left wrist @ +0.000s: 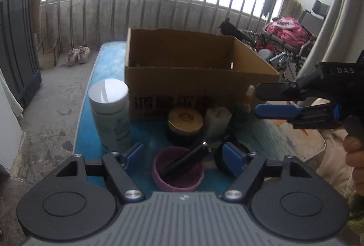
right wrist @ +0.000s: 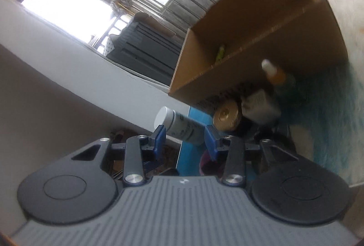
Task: Organize rigid objects
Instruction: 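Move the right tool back to the black cylinder in the pink bowl, then grasp the black cylinder with the right tool and lift it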
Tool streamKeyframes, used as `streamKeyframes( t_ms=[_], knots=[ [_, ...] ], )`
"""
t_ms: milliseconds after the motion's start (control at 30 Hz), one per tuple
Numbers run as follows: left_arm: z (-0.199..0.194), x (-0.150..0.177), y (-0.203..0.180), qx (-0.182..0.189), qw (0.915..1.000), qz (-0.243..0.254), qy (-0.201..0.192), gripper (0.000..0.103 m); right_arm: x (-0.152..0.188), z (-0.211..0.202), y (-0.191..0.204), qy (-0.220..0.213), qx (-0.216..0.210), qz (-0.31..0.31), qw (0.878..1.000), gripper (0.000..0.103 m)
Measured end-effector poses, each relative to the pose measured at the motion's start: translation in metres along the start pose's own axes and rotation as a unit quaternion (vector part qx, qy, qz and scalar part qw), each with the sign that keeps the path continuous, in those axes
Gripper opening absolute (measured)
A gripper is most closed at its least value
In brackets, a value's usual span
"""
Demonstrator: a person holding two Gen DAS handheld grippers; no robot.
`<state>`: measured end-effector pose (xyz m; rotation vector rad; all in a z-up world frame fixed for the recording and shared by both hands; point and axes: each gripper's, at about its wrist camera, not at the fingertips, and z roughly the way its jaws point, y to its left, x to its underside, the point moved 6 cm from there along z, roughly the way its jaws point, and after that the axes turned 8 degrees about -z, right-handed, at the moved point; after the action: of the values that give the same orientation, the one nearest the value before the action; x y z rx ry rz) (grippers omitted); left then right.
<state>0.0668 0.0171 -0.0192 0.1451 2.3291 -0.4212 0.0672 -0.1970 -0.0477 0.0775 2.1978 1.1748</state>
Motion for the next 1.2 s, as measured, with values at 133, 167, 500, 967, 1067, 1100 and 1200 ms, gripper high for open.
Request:
streamKeyframes(
  t_ms=[133, 167, 500, 967, 1067, 1100, 1200],
  knots=[
    [0.018, 0.011, -0.01, -0.01, 0.9994, 0.031, 0.014, 0.066, 0.015, 0.033, -0.007, 0.035, 0.008, 0.022, 0.999, 0.033],
    [0.02, 0.012, -0.011, -0.013, 0.9991, 0.037, 0.014, 0.066, 0.012, 0.042, -0.008, 0.038, 0.016, 0.017, 0.999, 0.032],
    [0.02, 0.014, -0.019, 0.003, 0.9992, 0.027, 0.028, 0.058, 0.002, 0.077, 0.0, 0.052, 0.032, -0.047, 0.997, 0.032],
    [0.042, 0.021, -0.011, 0.079, 0.9914, -0.055, 0.089, 0.058, 0.014, 0.133, -0.007, 0.163, 0.066, -0.077, 0.981, 0.025],
    [0.048, 0.021, -0.008, 0.079, 0.9906, -0.061, 0.094, 0.058, 0.017, 0.141, -0.009, 0.181, 0.067, -0.077, 0.978, 0.025],
    [0.051, 0.021, -0.007, 0.081, 0.99, -0.064, 0.096, 0.058, 0.018, 0.143, -0.01, 0.187, 0.068, -0.076, 0.977, 0.025],
    [0.057, 0.022, -0.004, 0.088, 0.9871, -0.078, 0.109, 0.059, 0.02, 0.148, -0.014, 0.199, 0.069, -0.068, 0.975, 0.024]
  ],
)
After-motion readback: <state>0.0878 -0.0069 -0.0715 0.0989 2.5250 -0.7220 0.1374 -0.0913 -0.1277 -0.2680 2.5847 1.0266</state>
